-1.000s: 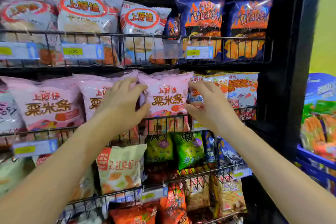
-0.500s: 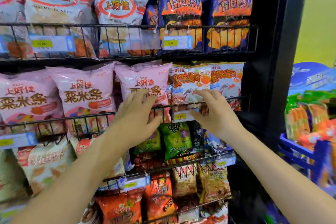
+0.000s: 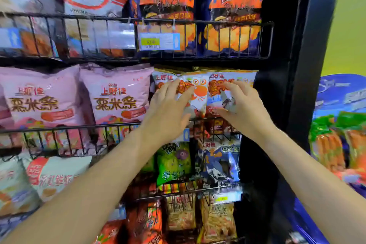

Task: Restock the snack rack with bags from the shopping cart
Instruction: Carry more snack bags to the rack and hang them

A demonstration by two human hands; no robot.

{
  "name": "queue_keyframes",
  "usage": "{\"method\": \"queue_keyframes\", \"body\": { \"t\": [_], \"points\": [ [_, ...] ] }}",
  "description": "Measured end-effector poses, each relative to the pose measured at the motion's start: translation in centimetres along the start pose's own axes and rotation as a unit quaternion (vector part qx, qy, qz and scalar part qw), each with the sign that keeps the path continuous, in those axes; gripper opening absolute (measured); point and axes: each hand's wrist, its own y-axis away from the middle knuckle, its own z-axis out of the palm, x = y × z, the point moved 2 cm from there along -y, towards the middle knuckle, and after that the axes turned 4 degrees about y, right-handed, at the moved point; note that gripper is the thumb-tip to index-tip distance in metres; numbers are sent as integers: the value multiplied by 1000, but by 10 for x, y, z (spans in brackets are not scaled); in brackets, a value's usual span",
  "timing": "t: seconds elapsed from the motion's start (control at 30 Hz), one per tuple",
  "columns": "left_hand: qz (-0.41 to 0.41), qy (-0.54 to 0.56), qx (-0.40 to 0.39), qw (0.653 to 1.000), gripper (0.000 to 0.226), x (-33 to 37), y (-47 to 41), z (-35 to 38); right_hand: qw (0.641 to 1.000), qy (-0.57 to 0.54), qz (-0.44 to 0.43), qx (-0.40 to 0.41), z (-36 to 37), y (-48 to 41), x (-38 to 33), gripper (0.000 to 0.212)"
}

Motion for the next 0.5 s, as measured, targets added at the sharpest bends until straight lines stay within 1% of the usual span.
{"method": "queue_keyframes", "body": {
  "t": [0.07,0.13,0.2,0.3,0.37,0.5],
  "points": [
    [-3,-52,16,999,78,4,-20,14,999,33,-34,8,9,-20,14,86],
    [-9,-97,8,995,82,4,-37,24,995,65,-81,8,11,-40,22,96],
    [-18,-128,8,992,88,4,-50,28,991,67,-115,-10,11,-59,27,103],
    [-41,-143,0,989,96,-1,-56,34,988,71,-118,-67,22,-79,32,117],
    [-55,-157,10,986,99,-4,-56,37,987,70,-111,-87,32,-84,39,124],
    [-92,-160,28,983,100,-6,-53,39,984,99,-142,-42,49,-83,55,122]
  ]
}}
